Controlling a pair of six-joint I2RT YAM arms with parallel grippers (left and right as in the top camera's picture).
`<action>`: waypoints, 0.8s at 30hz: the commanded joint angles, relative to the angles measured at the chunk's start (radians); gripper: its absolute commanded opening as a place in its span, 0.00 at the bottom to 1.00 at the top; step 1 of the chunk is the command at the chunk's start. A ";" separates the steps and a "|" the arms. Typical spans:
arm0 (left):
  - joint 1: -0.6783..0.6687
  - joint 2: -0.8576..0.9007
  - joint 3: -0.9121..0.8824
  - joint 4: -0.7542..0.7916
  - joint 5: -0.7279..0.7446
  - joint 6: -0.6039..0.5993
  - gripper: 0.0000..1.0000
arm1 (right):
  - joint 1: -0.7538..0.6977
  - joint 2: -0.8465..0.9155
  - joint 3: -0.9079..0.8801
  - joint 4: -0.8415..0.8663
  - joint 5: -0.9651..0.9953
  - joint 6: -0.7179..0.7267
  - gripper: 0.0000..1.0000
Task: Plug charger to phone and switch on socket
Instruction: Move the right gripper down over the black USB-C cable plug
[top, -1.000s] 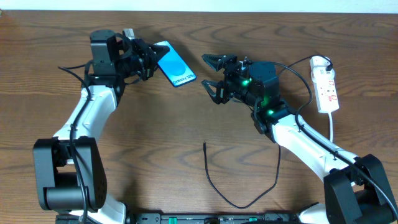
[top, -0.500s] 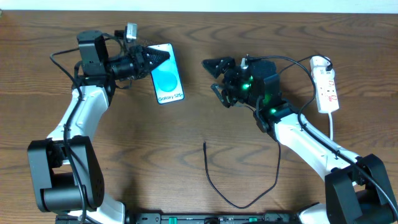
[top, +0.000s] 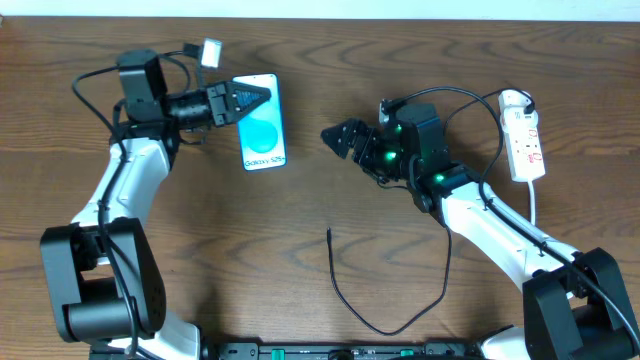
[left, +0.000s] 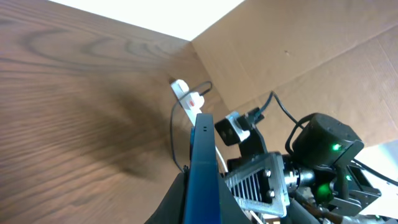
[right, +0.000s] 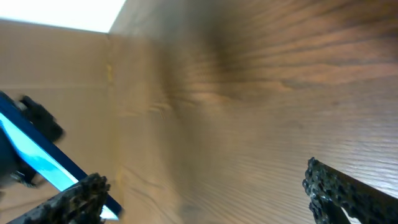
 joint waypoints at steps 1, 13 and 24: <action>0.050 -0.024 -0.012 -0.013 0.037 0.025 0.07 | 0.008 -0.007 0.013 -0.037 -0.011 -0.139 0.99; 0.102 -0.024 -0.012 -0.022 -0.107 -0.100 0.07 | 0.036 -0.008 0.126 -0.394 0.165 -0.302 0.99; 0.102 -0.024 -0.012 -0.021 -0.151 -0.138 0.07 | 0.151 -0.007 0.176 -0.594 0.313 -0.306 0.99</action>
